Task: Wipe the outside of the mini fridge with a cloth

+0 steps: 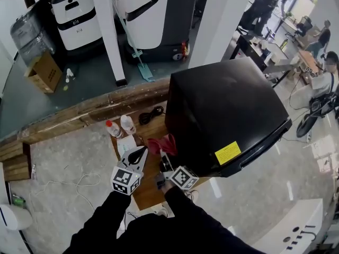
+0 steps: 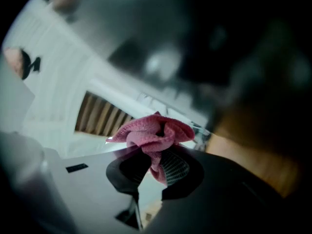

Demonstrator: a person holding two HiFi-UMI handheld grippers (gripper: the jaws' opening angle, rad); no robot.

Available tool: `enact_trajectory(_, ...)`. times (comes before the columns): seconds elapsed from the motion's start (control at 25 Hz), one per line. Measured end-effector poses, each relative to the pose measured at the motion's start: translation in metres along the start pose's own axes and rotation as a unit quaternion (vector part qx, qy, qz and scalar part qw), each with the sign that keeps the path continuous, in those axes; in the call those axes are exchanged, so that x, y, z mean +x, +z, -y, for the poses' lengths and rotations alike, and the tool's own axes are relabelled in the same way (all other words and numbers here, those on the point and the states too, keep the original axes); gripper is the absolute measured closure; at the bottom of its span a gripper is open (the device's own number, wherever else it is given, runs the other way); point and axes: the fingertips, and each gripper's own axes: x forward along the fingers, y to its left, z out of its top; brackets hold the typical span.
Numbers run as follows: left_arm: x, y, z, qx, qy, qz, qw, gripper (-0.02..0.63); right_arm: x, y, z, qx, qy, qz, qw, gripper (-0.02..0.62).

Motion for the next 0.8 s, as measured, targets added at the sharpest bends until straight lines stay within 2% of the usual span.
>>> enact_trajectory(0.08,-0.022,0.023,0.013,0.004,-0.002,0.017,0.9999,0.6,-0.012,0.013,-0.045,-0.082,0.032,-0.017,0.996,0.535)
enact_trajectory(0.16,-0.044,0.046,0.024,0.011,-0.002,0.032,0.9994,0.6,-0.024,0.023,-0.087,-0.17,0.061,-0.031,0.983,0.535)
enact_trajectory(0.28,-0.074,0.076,0.04,0.022,0.001,0.05,0.9985,0.6,-0.049,0.032,-0.151,-0.292,0.105,-0.055,0.949,0.535)
enact_trajectory(0.44,-0.101,0.107,0.074,0.037,-0.006,0.069,0.9969,0.6,-0.095,0.038,-0.205,-0.409,0.138,-0.079,0.899,0.535)
enact_trajectory(0.48,-0.104,0.113,0.082,0.038,-0.008,0.074,0.9965,0.6,-0.104,0.042,-0.211,-0.426,0.139,-0.081,0.89,0.534)
enact_trajectory(0.72,-0.111,0.127,0.142,0.034,-0.023,0.087,0.9954,0.6,-0.164,0.061,-0.225,-0.469,0.174,-0.095,0.861,0.534)
enact_trajectory(0.8,-0.109,0.126,0.167,0.032,-0.022,0.088,0.9954,0.6,-0.186,0.069,-0.221,-0.472,0.185,-0.101,0.856,0.534)
